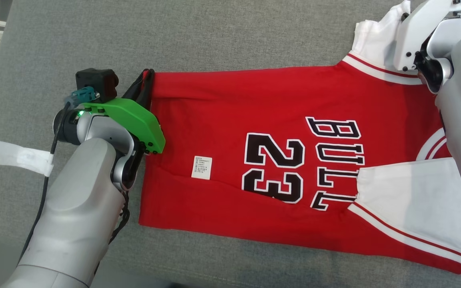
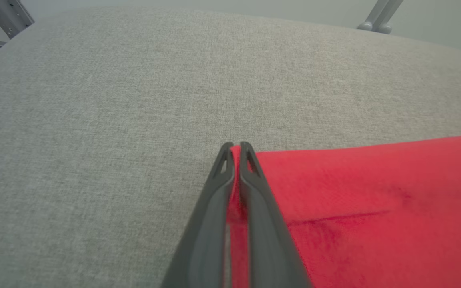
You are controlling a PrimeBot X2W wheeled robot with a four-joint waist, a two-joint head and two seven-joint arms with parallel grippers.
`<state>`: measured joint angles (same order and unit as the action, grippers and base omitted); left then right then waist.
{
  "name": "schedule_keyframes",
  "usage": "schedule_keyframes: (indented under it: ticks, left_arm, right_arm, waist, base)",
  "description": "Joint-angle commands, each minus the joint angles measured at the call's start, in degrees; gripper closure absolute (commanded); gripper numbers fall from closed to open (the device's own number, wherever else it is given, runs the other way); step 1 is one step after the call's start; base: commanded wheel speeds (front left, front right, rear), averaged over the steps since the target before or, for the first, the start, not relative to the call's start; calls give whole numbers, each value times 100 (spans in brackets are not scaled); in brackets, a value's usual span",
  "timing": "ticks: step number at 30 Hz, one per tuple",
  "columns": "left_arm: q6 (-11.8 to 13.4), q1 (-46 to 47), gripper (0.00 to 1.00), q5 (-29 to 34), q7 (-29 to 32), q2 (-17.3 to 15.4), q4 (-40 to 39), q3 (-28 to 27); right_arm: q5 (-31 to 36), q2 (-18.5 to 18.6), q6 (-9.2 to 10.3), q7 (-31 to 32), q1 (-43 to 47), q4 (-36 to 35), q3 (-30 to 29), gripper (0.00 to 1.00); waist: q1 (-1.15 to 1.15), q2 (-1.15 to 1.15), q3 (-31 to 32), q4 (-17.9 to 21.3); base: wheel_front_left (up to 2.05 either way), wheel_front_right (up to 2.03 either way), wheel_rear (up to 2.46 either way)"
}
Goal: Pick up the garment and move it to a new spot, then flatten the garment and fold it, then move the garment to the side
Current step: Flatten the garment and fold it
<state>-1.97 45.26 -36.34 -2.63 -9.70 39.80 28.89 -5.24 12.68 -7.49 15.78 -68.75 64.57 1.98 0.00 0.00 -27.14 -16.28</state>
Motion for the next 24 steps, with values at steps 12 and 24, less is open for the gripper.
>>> schedule_keyframes:
  ticks: [12, 24]
  left_arm:
    - [-45, -9, 100, -221, -19, -198, 285, -131]
    - [77, -663, 100, -367, -101, -645, 6, -269]
  right_arm:
    - [-1027, 5, -1, -728, 187, -238, 773, 100]
    - [-3263, 938, -1, -948, 1886, -2735, 2332, 100]
  waist:
    - [0, 0, 394, 444]
    - [0, 0, 946, 1045]
  base:
    - [0, 0, 0]
    - [0, 0, 0]
